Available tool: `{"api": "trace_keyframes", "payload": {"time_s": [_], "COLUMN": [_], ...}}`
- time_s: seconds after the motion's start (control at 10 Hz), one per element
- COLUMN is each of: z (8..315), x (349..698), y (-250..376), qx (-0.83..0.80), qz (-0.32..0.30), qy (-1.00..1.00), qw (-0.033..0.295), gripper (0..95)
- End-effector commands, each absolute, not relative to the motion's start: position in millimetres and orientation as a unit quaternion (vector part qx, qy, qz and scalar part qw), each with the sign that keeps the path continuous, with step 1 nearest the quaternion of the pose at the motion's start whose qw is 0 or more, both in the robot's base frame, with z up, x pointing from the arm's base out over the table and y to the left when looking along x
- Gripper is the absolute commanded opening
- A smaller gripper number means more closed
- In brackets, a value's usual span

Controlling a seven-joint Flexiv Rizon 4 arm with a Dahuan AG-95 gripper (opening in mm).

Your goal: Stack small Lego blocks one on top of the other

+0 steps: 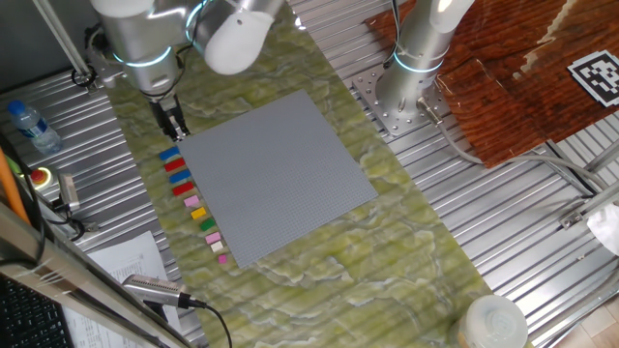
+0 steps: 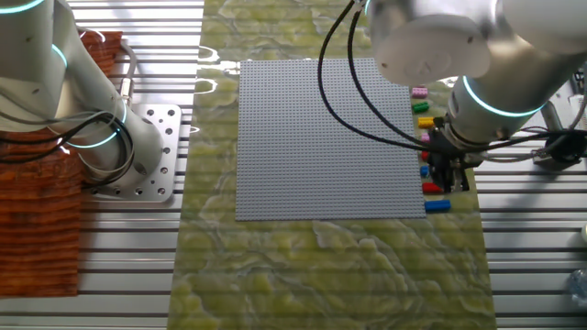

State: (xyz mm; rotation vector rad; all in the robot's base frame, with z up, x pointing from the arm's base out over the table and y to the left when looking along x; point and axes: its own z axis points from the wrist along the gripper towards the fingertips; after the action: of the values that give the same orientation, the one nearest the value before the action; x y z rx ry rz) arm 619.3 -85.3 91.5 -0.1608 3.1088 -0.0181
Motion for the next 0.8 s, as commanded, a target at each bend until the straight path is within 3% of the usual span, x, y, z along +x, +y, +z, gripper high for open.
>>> {"api": "trace_keyframes", "payload": {"time_s": [0.1, 0.2, 0.5, 0.8], "z": [93.8, 99.3, 105.7, 104.5], "x": [625.0, 629.0, 636.4, 636.1], "y": [-81.8, -78.7, -73.8, -75.1], "qx": [-0.055, -0.067, -0.073, -0.066], "qz": [-0.001, 0.005, 0.006, 0.007], "qy": [0.998, 0.998, 0.997, 0.998], "qw": [0.009, 0.008, -0.01, -0.008], "gripper": [0.0, 19.0, 19.0, 19.0]}}
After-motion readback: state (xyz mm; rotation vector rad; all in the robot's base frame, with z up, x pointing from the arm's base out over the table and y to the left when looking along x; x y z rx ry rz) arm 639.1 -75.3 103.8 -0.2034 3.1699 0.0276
